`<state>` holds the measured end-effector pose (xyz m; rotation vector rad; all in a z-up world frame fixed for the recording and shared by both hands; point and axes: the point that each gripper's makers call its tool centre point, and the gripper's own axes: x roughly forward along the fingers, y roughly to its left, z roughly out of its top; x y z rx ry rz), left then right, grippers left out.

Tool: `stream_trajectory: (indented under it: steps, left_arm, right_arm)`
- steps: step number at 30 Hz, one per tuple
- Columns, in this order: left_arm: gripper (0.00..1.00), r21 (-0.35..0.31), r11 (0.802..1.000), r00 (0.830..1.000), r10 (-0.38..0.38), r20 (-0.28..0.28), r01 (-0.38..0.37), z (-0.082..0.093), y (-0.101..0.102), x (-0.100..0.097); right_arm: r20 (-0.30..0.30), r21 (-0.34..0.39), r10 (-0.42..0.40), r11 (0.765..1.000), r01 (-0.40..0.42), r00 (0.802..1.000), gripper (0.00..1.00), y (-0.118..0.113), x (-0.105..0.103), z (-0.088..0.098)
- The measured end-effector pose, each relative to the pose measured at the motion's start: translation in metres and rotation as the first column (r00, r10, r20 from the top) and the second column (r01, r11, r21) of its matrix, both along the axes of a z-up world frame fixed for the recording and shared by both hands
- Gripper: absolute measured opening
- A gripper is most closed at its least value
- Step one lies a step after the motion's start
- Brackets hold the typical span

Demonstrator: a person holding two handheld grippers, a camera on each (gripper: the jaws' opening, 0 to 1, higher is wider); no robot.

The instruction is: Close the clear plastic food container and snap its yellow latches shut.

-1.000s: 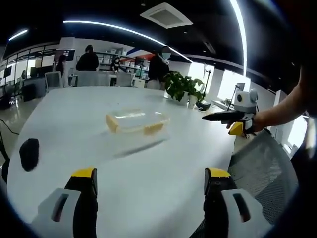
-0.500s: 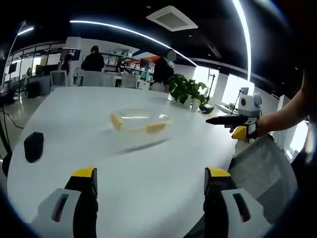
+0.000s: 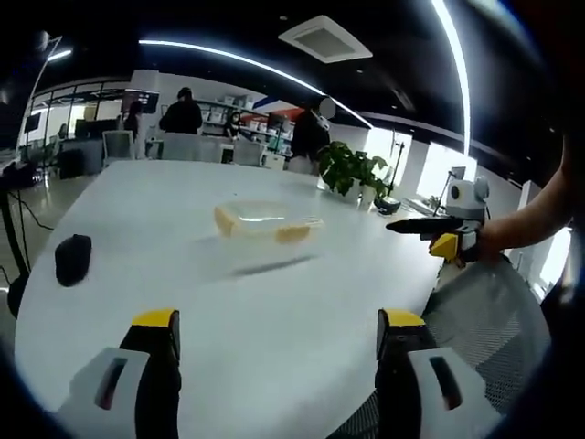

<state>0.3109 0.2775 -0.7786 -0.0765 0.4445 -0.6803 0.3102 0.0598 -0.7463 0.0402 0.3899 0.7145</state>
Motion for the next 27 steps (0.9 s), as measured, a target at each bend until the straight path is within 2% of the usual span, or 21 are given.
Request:
stream_trajectory:
  steps: [2,13,27]
  left_arm:
    - [0.90,0.023,1.000,0.999,0.007,0.043,-0.008,0.005,0.003,0.002]
    - [0.90,0.033,0.999,0.996,0.001,0.089,-0.004,0.013,0.003,0.001]
    - [0.88,0.040,0.999,0.997,-0.011,0.081,0.008,0.013,0.004,-0.004]
  right_arm:
    - [0.025,0.000,-0.011,1.000,0.011,1.000,1.00,-0.001,0.002,0.004]
    - [0.072,0.004,-0.041,0.999,0.041,0.997,1.00,0.000,0.004,0.014]
    - [0.067,-0.005,-0.049,0.999,0.050,0.997,0.99,0.000,0.000,0.011]
